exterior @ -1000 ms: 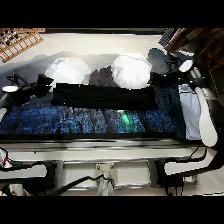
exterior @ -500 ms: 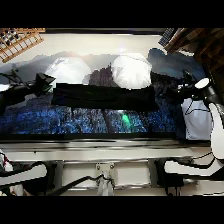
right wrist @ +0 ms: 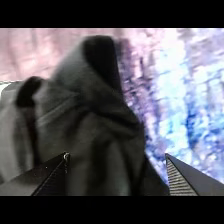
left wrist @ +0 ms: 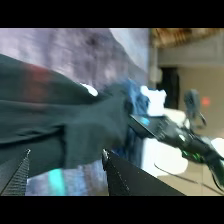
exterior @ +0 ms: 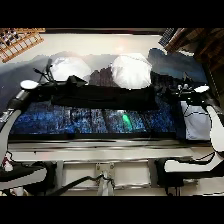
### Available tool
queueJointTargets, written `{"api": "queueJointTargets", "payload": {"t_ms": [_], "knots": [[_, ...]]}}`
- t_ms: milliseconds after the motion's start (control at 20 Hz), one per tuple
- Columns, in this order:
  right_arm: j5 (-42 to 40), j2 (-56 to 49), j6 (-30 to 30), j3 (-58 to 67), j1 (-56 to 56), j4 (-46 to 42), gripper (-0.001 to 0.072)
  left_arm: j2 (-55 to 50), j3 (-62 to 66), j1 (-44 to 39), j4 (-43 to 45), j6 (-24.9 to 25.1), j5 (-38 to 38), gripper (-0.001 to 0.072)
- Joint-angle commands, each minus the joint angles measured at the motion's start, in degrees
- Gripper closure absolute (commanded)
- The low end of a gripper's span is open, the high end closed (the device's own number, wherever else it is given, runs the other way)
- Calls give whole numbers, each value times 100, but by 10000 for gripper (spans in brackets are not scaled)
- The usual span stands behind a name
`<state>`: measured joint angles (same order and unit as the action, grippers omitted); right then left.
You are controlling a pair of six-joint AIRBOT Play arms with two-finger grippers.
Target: Fold the clothes and pants, and hang the long-sleeved shirts on hangers.
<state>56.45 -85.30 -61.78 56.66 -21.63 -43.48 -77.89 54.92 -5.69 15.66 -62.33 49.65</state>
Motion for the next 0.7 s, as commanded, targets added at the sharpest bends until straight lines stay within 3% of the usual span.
{"api": "queueJointTargets", "payload": {"t_ms": [0, 150, 650], "knots": [[-9, -197, 74, -13, 7, -4, 12, 7, 7, -553, -684, 389, -354, 201], [203, -433, 203, -13, 37, 476, 11, 4, 7, -713, -841, 496, -621, 202], [374, -813, 212, -11, 361, 492, 22, -37, 7, -754, -844, 494, -616, 202]]}}
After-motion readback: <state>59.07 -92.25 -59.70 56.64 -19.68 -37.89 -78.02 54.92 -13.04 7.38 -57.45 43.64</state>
